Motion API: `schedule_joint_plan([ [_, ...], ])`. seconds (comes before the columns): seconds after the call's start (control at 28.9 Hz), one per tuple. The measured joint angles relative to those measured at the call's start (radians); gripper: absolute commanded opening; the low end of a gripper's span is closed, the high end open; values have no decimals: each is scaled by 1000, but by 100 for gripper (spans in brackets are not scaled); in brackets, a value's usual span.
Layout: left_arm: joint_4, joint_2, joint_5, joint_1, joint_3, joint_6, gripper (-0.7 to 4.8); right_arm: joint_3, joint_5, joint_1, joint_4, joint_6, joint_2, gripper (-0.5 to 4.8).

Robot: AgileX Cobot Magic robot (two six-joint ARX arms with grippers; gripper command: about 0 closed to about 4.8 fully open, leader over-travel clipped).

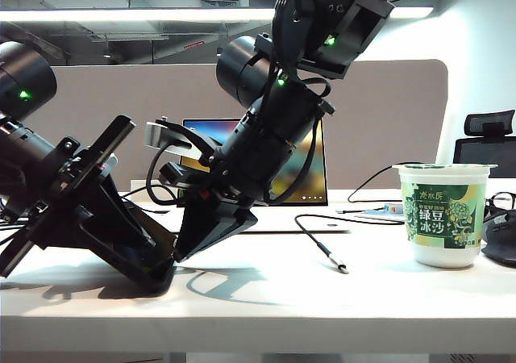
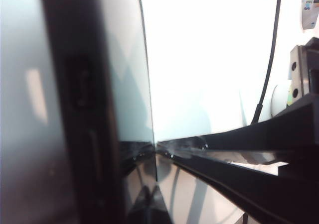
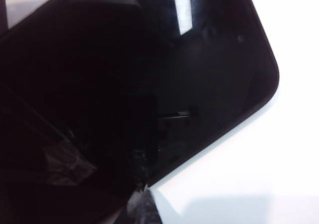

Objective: Pick up the black phone, pick up the charger plug, insert the charger plug into the phone's charging port, and finally place the connected phone back on the desk.

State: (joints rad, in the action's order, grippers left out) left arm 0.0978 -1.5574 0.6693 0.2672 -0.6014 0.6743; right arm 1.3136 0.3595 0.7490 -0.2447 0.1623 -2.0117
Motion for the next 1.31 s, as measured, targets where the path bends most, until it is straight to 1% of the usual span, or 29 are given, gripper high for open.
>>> schedule_joint_plan([
  [0.17,6,0,-6,0,0,-17,-6,1,3,-5,-16,0,6,-1],
  [0.38,8,0,-3,3,-15,-82,-6,40,19,-37,-157,0,82,-1],
  [0.48,-2,7,-3,2,-39,-131,-6,40,23,-64,-190,0,150,-1],
  [0.59,-5,39,10,3,-69,-213,-6,40,46,-96,-225,1,224,-1],
  [0.76,43,138,48,3,-104,-338,-6,40,137,-147,-251,4,363,-1],
  [0.86,72,219,105,2,-104,-430,-6,41,152,-171,-268,7,446,-1],
  [0.97,101,300,144,4,-105,-489,-6,40,164,-185,-314,31,531,-1],
  [1.11,100,383,149,3,-105,-563,-6,42,190,-184,-338,49,620,-1],
  [1.18,99,420,150,3,-105,-616,-6,41,212,-184,-365,51,652,-1],
  [1.31,100,480,155,5,-105,-686,-6,41,288,-184,-398,53,702,-1],
])
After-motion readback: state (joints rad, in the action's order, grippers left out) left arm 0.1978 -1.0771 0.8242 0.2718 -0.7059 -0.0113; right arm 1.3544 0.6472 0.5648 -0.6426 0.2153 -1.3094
